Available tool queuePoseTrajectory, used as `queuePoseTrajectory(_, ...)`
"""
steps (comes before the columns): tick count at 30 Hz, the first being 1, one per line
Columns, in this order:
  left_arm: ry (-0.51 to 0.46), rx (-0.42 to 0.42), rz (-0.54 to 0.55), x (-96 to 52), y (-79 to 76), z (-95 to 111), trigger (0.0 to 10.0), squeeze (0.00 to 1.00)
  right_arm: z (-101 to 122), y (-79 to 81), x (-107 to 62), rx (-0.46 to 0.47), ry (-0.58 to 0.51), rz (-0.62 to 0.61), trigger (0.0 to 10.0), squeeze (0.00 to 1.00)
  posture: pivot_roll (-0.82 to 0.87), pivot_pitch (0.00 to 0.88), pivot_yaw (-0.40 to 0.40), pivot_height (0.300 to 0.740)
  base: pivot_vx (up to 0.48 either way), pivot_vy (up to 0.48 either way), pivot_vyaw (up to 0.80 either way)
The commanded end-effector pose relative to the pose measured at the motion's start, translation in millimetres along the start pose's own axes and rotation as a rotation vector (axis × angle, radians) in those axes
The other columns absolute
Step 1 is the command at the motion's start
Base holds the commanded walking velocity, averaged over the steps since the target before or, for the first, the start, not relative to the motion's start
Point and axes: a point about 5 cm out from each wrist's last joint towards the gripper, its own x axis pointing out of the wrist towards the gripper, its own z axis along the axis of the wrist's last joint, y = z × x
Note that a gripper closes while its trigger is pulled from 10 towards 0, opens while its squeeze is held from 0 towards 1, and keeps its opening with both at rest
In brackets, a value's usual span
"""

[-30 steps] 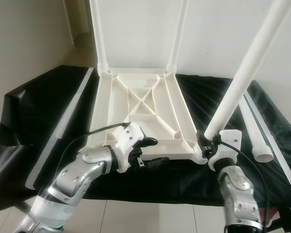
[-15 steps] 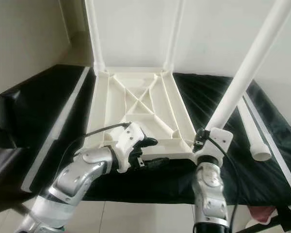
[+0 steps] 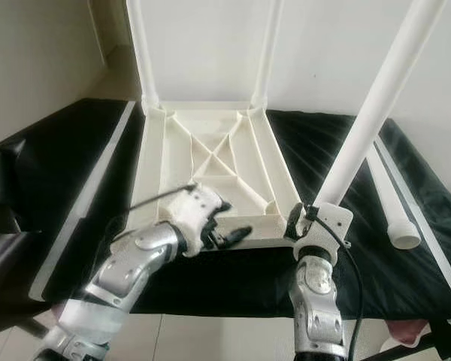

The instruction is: Building children table

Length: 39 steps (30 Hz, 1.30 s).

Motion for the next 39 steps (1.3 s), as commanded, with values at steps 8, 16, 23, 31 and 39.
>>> queuePoseTrajectory(8, -0.018, 0.006, 0.148, -4.5, 28.4, 0.3, 10.0, 0.0, -0.4, -4.1, -20.3, -0.018, 0.02, 0.118, 10.0, 0.0, 0.01, 0.0, -0.042, 0.74, 0.0, 0.0, 0.0)
queuePoseTrajectory(16, -0.008, 0.054, 0.26, -8.8, 56.8, 3.5, 10.0, 0.0, -4.2, 1.3, -31.3, -0.088, 0.061, 0.225, 10.0, 0.0, 0.01, 0.0, -0.039, 0.74, 0.0, 0.0, 0.0)
queuePoseTrajectory(23, 0.06, 0.152, 0.403, -17.2, 93.3, 5.5, 10.0, 0.0, -5.2, 10.4, -36.1, -0.083, 0.08, 0.304, 10.0, 0.0, 0.01, 0.0, -0.031, 0.74, 0.0, 0.0, 0.0)
queuePoseTrajectory(31, 0.189, 0.291, 0.561, -30.3, 125.6, -1.3, 10.0, 0.0, -0.8, 11.5, -40.6, -0.073, 0.085, 0.342, 10.0, 0.0, -0.01, 0.0, -0.009, 0.74, 0.0, 0.0, 0.0)
queuePoseTrajectory(39, 0.264, 0.301, 0.623, -41.2, 141.5, -8.3, 10.0, 0.0, -3.0, 8.6, -45.8, -0.075, 0.095, 0.374, 10.0, 0.0, -0.02, 0.0, 0.0, 0.74, 0.0, 0.0, 0.0)
